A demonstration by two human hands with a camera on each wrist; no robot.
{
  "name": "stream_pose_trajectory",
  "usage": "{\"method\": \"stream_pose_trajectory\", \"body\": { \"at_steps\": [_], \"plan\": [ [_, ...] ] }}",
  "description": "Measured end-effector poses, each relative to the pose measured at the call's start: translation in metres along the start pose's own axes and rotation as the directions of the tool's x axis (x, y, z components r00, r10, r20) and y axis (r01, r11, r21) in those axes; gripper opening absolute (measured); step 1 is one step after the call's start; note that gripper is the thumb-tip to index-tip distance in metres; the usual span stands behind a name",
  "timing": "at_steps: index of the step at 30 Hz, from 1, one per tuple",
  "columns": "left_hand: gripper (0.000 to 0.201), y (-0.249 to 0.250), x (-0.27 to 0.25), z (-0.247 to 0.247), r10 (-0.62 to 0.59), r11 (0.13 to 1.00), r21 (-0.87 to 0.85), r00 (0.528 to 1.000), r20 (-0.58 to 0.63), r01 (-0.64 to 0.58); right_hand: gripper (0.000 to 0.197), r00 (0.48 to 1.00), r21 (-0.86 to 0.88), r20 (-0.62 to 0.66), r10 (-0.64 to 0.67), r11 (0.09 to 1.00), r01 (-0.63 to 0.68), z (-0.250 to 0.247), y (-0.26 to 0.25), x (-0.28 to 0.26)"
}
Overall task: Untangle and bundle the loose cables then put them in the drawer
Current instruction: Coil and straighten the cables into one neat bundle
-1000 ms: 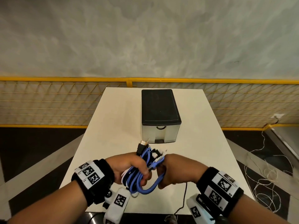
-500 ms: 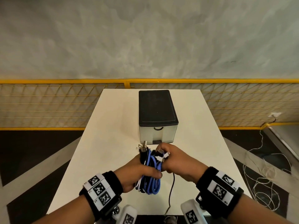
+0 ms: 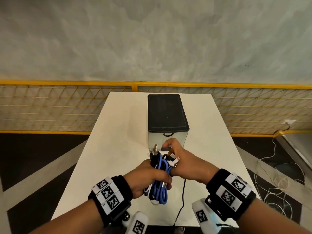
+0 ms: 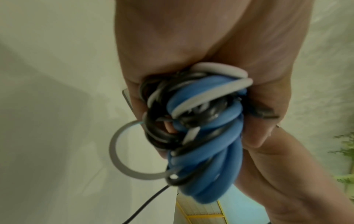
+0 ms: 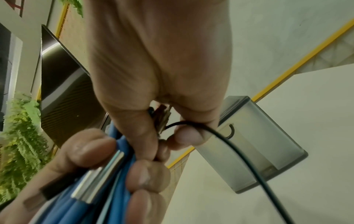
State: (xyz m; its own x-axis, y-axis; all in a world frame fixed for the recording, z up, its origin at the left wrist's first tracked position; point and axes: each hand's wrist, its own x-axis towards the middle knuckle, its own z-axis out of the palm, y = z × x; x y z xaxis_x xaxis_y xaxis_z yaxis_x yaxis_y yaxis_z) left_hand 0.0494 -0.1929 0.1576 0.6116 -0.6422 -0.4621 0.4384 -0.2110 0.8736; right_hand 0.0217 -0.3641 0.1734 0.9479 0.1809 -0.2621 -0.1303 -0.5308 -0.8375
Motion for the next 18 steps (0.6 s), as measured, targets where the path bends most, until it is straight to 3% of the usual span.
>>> {"method": "stream_pose_trajectory", "body": {
  "at_steps": [5,9,11,13,15,18],
  "plan": [
    [0.020,0.012,0.000,-0.009,0.058,0.998,0.031,0.998,-0.002,-0.058,0.068,0.999,0.234,0.029,0.043,0.971,-0.048,-0.002,0.001,0.003],
    [0.013,0.017,0.002,-0.026,0.079,0.994,-0.065,0.985,-0.155,-0.090,0.031,0.991,0.376,0.064,0.121,0.916,-0.136,-0.006,0.016,-0.001],
    [0.008,0.020,0.004,-0.038,0.077,0.980,-0.159,0.967,-0.243,-0.118,0.014,0.985,0.417,0.006,0.171,0.895,-0.158,-0.003,0.026,-0.006],
    [0.008,0.021,0.005,-0.044,0.075,0.970,-0.203,0.958,-0.278,-0.135,0.016,0.969,0.512,-0.118,0.217,0.849,-0.128,0.005,0.030,-0.008],
    [0.005,0.020,0.007,-0.039,0.074,0.974,-0.190,0.964,-0.256,-0.126,0.019,0.940,0.586,-0.242,0.239,0.809,-0.055,0.014,0.025,-0.006],
    [0.012,0.013,0.010,-0.022,0.096,0.978,-0.164,0.973,-0.208,-0.131,0.025,0.945,0.630,-0.260,0.200,0.777,0.009,0.026,0.008,0.000]
  ]
}}
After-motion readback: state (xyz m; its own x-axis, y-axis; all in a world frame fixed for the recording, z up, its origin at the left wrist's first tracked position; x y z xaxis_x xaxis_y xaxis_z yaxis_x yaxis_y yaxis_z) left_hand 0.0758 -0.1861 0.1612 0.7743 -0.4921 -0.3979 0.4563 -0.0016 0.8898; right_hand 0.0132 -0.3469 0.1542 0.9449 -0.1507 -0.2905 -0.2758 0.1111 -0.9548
